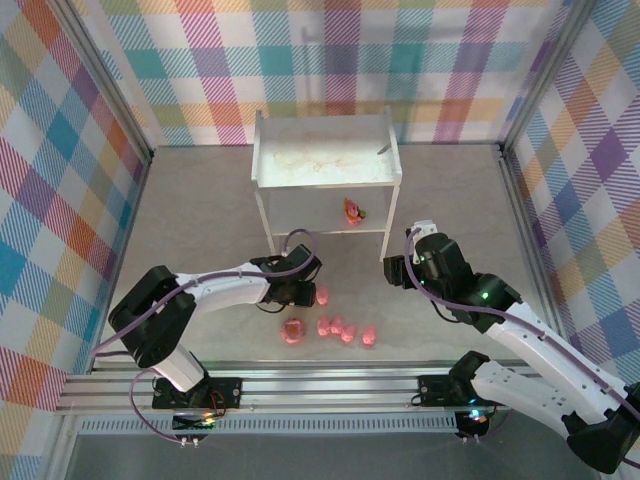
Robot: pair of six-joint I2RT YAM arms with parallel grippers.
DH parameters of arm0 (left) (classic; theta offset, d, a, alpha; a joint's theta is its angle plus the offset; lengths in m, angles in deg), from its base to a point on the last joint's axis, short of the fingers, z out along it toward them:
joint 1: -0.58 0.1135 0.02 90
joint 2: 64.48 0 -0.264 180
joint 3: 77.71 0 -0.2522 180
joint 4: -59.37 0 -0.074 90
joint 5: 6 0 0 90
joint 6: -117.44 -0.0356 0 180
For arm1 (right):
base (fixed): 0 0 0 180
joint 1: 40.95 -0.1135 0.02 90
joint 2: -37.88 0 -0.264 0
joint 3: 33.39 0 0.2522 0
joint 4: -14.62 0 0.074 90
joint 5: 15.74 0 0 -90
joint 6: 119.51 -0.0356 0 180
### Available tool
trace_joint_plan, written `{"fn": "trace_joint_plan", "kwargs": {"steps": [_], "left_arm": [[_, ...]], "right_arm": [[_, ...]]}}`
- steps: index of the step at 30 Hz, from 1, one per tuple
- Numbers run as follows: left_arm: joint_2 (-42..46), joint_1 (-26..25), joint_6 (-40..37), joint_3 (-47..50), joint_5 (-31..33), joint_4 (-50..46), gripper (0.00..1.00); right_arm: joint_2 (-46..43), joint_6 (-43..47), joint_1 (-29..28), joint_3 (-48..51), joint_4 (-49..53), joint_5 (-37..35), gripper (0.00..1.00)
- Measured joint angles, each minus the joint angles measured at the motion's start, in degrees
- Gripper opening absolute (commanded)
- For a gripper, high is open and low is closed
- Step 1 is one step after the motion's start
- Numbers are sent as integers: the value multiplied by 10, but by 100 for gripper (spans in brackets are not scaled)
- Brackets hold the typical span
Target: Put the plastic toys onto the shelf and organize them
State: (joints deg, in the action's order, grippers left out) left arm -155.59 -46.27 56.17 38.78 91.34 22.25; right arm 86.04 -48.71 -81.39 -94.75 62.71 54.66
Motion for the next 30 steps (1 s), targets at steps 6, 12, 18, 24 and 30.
{"fn": "trace_joint_plan", "kwargs": {"steps": [6,12,18,24,30], "left_arm": [[31,0,-10,-11,-2,-23,34],[71,0,-27,-30,-2,-34,34],[93,0,-51,-73,7,-59,34],[127,0,-79,-118,39,-82,34],[147,0,-111,-144,84,-79,34]], "right_arm": [[0,0,0,0,0,2,68],[0,0,0,0,0,2,68],[0,0,0,0,0,2,68],[-3,0,0,0,0,2,68],[-4,0,0,0,0,2,68]]}}
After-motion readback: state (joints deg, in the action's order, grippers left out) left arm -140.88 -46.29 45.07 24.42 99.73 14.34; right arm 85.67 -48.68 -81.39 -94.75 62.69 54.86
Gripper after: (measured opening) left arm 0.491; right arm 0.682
